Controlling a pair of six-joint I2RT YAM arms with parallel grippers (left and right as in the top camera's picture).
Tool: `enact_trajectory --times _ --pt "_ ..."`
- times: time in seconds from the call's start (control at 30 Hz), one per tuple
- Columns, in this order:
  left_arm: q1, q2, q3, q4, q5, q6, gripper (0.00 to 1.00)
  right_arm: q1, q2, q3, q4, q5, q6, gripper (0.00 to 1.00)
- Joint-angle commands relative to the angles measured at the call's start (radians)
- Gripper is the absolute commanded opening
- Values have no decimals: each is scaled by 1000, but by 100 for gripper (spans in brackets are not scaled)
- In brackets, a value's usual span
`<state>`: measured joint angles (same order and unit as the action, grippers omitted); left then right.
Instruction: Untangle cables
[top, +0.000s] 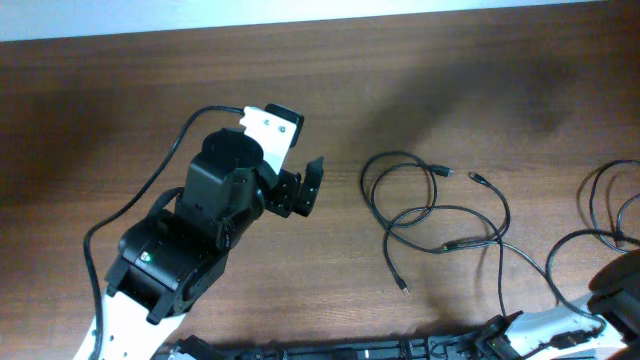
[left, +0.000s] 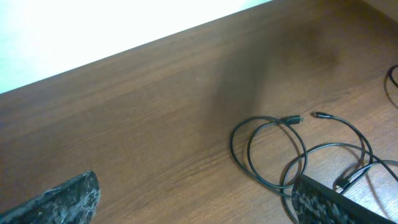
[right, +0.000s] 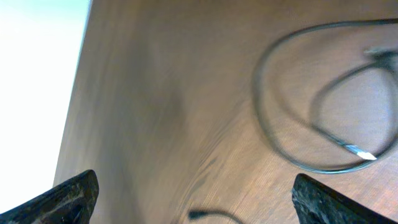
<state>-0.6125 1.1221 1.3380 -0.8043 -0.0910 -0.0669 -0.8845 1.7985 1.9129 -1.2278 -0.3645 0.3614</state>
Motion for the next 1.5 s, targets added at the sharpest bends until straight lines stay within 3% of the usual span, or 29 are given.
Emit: enact_trajectory --times 0.0,0.17,0.37,0.5,0.77,0.9,1.13,1.37,1.47 --pt "0 -2 7 2 -11 16 99 172 -29 -1 -22 -54 -144 98" --pt "0 -2 7 2 -11 16 99 441 -29 -1 -111 -50 -351 98" --pt "0 -2 7 2 -11 16 99 645 -29 -1 -312 -47 -666 98" --pt "0 -2 7 2 -11 16 99 735 -29 -2 -401 -9 -736 98" --pt "0 -2 7 2 -11 16 99 888 -25 -105 -397 -6 -750 99" --pt "0 -2 7 2 -11 16 99 972 -25 -286 -276 -6 -746 98" --pt "0 -2 7 2 -11 16 99 1114 -25 -673 174 -80 -747 95" --pt "0 -2 7 2 -11 16 99 1180 -25 -866 426 -20 -746 88" --pt "0 -2 7 2 -11 16 99 1180 -25 -921 490 -20 -747 80"
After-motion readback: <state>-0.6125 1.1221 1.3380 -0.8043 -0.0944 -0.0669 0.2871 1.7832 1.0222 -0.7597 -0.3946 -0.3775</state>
